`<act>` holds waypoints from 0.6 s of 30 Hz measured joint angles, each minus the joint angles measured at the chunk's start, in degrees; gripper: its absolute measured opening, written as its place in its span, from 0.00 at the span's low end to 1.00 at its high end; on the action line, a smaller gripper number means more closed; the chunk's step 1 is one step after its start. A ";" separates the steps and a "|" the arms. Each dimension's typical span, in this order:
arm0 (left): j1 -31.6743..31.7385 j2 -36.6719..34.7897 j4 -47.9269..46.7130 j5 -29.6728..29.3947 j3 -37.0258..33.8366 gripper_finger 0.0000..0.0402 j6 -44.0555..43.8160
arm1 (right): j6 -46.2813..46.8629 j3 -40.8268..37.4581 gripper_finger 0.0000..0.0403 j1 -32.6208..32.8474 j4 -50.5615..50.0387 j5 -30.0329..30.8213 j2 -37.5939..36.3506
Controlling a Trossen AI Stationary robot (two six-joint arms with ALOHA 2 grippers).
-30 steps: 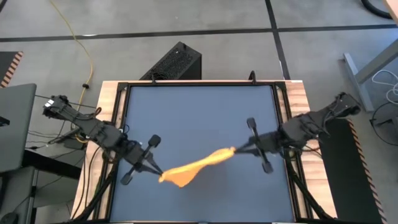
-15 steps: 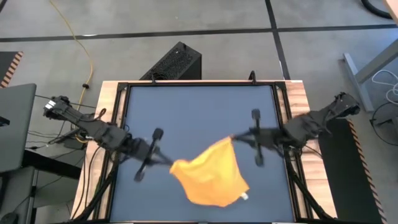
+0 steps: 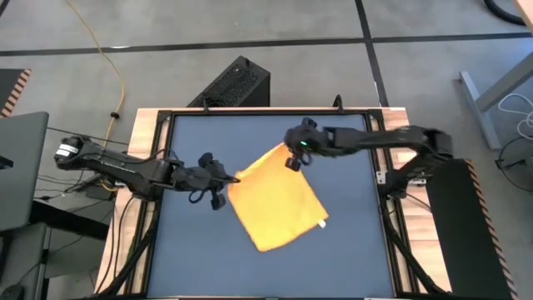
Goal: Roll towel
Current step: Fold the orange microfiber towel
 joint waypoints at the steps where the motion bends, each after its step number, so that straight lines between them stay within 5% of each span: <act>1: 0.62 0.00 0.54 -0.08 -1.43 0.00 -1.41 | 0.22 0.00 0.16 -1.16 0.19 -0.20 1.97; 8: 3.23 -0.04 0.83 -0.31 -9.05 0.00 -7.71 | 0.93 -0.02 0.38 -4.31 -1.84 -0.06 7.98; 11: 4.17 -0.04 -0.24 -0.23 -10.83 0.00 -10.33 | 5.54 0.00 0.48 -3.13 -4.33 -4.42 6.52; 14: 4.49 -0.04 -3.87 -0.22 -11.27 0.00 -13.73 | 10.73 -0.06 0.53 1.17 -6.27 -13.55 5.27; 18: 4.43 -0.04 -9.68 0.15 -11.30 0.01 -15.81 | 12.37 -3.81 0.55 11.65 -0.53 -15.60 5.18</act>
